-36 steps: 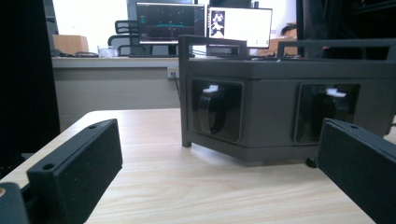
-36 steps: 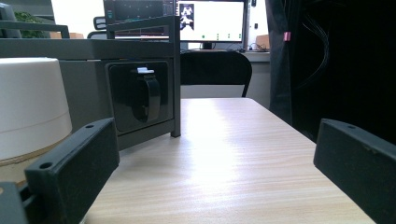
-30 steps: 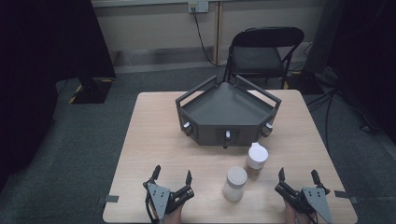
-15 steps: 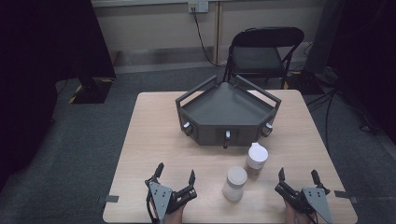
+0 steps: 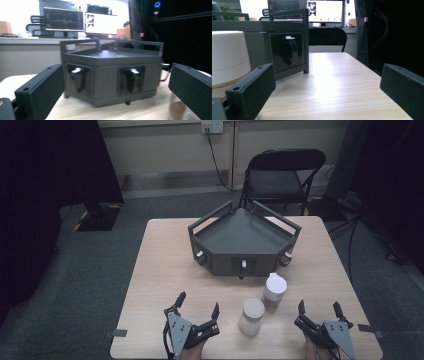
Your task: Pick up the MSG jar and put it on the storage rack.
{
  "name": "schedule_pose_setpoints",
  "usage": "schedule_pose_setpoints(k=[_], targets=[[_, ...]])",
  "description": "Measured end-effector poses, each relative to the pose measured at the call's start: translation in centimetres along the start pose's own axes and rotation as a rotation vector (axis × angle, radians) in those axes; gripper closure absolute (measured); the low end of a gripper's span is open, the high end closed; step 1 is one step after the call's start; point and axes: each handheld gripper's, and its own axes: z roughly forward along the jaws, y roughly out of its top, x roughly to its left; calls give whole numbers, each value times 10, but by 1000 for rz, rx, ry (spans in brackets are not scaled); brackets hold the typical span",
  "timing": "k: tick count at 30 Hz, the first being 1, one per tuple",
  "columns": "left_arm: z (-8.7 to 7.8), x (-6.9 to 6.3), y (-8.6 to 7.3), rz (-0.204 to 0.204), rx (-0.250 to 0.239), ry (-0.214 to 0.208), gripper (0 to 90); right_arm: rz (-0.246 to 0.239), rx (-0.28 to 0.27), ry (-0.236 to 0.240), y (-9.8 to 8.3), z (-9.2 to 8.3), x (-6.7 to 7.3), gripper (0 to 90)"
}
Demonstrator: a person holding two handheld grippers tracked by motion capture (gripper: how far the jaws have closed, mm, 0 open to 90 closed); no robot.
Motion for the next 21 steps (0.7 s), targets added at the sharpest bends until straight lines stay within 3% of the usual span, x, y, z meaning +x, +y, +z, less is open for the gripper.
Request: schedule_pose_setpoints(k=[8,14,21], targets=[[9,-5,5,-26,2,-82,2,1,0,0,0,0,0,0],[16,-11,7,-20,8,-141,3,0,0,0,0,0,0,0],[28,-18,4,-37,47,-217,3,0,0,2,0,0,0,0]])
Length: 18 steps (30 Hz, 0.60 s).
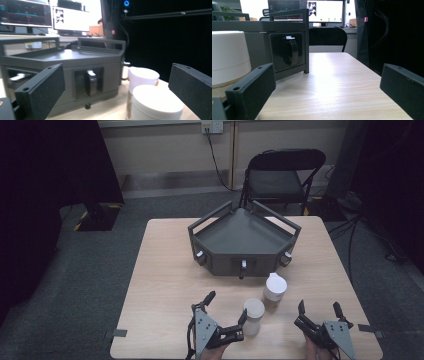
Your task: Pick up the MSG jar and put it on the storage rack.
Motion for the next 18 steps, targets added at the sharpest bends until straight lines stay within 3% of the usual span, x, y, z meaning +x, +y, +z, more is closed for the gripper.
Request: schedule_pose_setpoints(k=[10,12,14,18], targets=[[16,-13,-9,26,51,-36,17,0,0,-1,0,0,0,0],[19,-11,-12,-10,63,-61,37,0,0,-1,0,0,0,0],[21,-11,-12,-19,69,-70,40,0,0,-1,0,0,0,0],[26,-13,-16,8,92,-94,50,0,0,-2,0,0,0,0]])
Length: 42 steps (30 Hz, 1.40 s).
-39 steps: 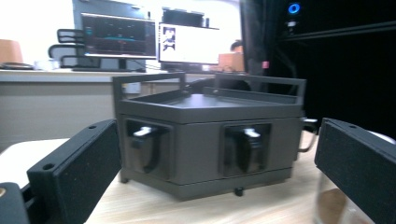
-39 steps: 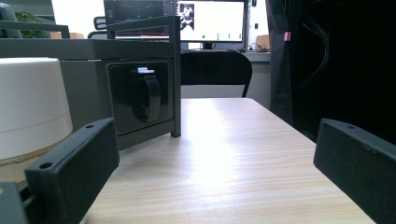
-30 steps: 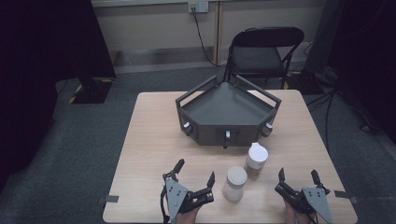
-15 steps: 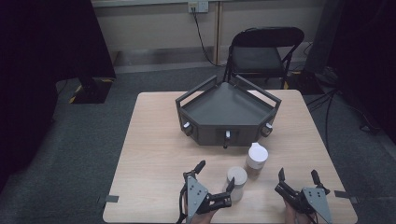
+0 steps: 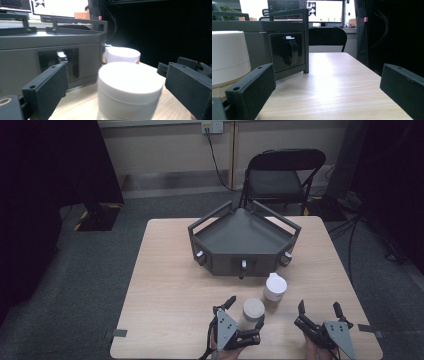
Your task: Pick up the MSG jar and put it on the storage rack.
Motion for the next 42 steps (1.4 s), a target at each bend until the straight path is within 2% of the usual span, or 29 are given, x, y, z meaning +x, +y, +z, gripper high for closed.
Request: schedule_pose_setpoints(k=[6,13,18,20,25,26,42], targets=[[7,-1,-3,10,30,-23,95,-1,0,0,0,0,0,0],[12,-2,-8,18,62,-21,174,-1,0,0,0,0,0,0],[13,-3,-10,24,69,-19,232,-1,0,0,0,0,0,0],[13,-2,-11,20,65,-31,259,-1,0,0,0,0,0,0],[12,-3,-12,19,55,-16,313,-1,0,0,0,0,0,0],[13,-1,-13,13,52,-23,334,-1,0,0,0,0,0,0],[13,-5,-13,22,49,-5,341,-2,0,-1,0,0,0,0]])
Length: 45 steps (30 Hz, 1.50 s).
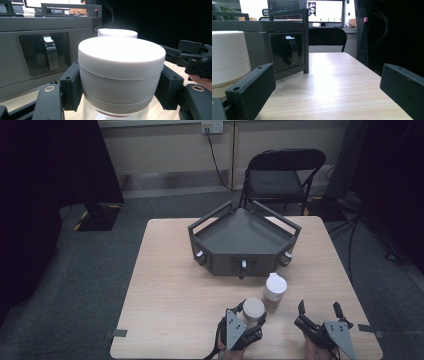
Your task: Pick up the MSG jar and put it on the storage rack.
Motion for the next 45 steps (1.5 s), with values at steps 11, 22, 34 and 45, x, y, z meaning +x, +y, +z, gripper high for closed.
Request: schedule_pose_setpoints(k=[11,22,34,45], targets=[[-5,3,3,10,-2,-8,342,0,0,-1,0,0,0,0],[-10,11,7,18,-10,-25,341,0,0,-2,0,0,0,0],[-15,19,14,35,-20,-63,341,0,0,-2,0,0,0,0],[-14,28,22,59,-19,-90,341,0,0,-3,0,0,1,0]])
